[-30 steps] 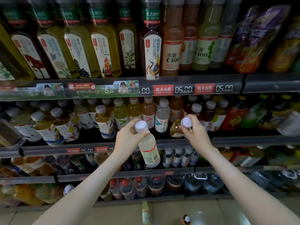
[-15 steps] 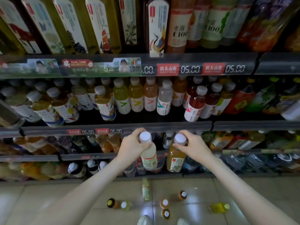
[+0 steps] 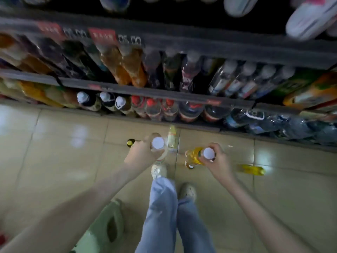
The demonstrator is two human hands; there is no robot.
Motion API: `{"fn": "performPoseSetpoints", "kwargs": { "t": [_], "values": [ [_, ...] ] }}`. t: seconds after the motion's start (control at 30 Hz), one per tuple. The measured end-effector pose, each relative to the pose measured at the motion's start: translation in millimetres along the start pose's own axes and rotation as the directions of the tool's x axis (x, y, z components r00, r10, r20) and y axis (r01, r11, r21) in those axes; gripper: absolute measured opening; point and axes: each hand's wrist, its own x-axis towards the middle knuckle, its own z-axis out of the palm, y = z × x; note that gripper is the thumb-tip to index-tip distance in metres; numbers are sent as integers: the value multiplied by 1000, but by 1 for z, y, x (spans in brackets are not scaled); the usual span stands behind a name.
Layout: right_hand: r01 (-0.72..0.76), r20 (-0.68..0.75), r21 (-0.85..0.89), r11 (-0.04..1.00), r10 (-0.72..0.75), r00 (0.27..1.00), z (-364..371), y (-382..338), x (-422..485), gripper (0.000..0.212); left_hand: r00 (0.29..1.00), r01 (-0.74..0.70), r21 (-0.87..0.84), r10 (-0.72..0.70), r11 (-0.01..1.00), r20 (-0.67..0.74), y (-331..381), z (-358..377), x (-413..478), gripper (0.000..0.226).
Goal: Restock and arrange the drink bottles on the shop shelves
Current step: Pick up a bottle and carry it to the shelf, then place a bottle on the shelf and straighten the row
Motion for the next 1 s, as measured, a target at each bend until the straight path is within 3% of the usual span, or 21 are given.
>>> {"fn": "performPoseSetpoints", "kwargs": {
  "t": [0.3,0.6,0.8,0.9,1.0],
  "values": [
    [-133,-7,98,986,134,991,132,138,50,36,964,59,106,-84,993,251,-140,198,99,39],
    [-140,-100,254,957,170,980,228,228,106,30,961,25,192,-76,981,265,-254,362,197,43],
    [-66,-144,213,975,98,985,240,221,114,33,961,-29,212,-31,977,273,-276,386,194,50],
    [-44,-167,197,979,78,983,227,193,103,35,942,46,173,-100,984,320,-255,363,177,87],
    [-15,-129,210,978,43,991,191,145,79,37,918,-73,-62,92,995,385,-201,306,140,109]
  ]
}}
